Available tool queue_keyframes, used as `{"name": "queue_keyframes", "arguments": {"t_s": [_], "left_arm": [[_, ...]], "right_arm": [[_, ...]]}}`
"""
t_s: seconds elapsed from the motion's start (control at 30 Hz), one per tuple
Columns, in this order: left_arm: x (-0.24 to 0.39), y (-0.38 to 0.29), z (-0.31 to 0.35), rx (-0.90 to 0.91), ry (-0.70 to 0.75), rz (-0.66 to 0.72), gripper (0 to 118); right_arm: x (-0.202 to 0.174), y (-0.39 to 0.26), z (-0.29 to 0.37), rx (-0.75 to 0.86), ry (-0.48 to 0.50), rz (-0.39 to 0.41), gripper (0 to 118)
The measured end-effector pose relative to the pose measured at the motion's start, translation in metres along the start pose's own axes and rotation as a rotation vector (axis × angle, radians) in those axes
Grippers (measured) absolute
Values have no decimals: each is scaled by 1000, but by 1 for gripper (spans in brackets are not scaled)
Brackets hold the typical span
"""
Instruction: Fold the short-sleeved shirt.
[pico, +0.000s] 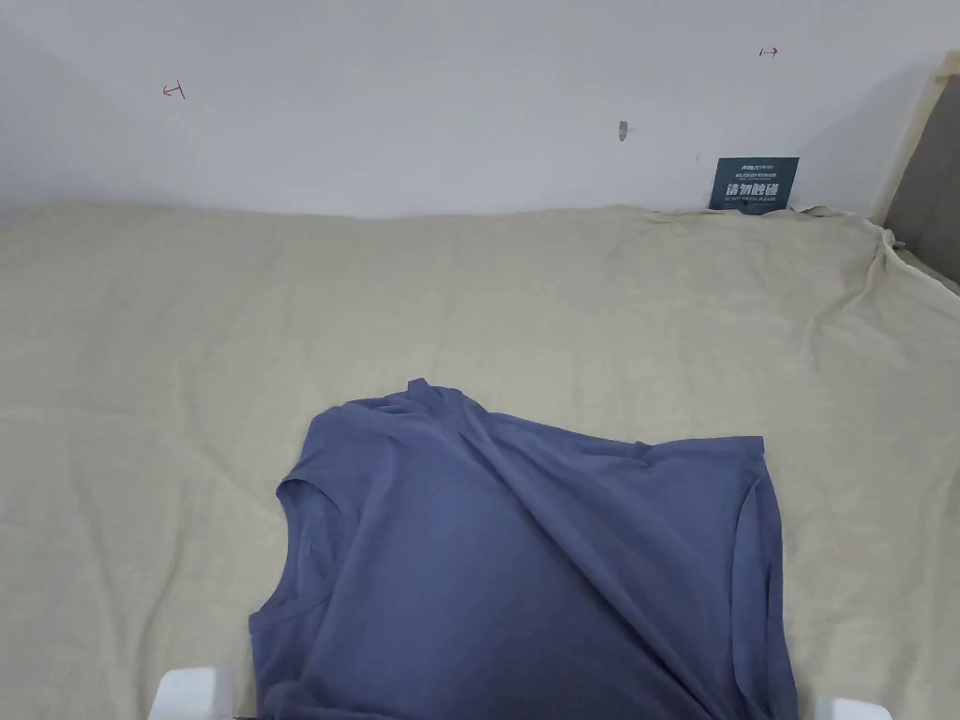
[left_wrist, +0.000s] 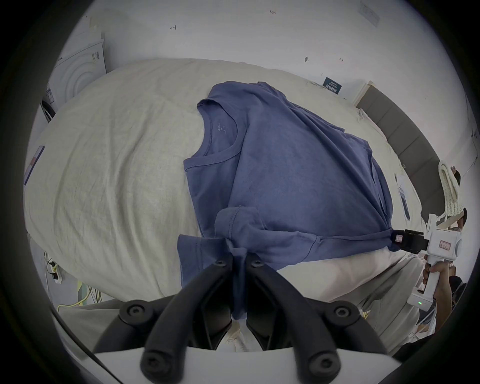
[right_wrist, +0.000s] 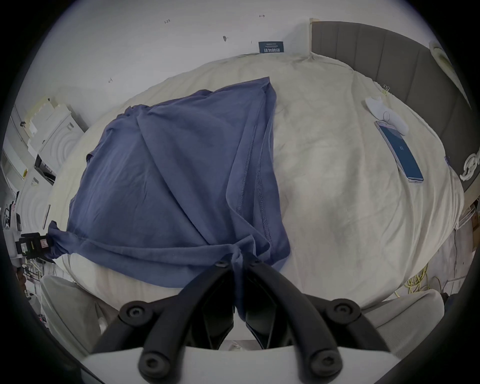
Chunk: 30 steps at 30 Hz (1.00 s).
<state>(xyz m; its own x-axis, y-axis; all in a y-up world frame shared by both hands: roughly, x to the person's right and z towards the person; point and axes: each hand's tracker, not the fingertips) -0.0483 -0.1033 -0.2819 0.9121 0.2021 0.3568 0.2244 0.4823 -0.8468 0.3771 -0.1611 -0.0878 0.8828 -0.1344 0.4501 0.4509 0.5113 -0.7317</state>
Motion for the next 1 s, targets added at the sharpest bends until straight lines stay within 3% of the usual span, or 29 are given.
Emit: {"name": "queue_keyframes", "arguments": {"t_s": [0.3,0.57,0.8,1.0], "left_arm": [[-4,15,7,77,-32,47,6],[1,71,13,183,-20,24,6],[9,130,-22,198,6,-48,6],[16,157,-83,96,61,-143,6]], "right_arm": [[0,11,31,74,20,16,2],[-9,56,61,221,36,39,2],[-12,100,32,237,19,43,2],[-9,130,-21,156,-17,61,2]]}}
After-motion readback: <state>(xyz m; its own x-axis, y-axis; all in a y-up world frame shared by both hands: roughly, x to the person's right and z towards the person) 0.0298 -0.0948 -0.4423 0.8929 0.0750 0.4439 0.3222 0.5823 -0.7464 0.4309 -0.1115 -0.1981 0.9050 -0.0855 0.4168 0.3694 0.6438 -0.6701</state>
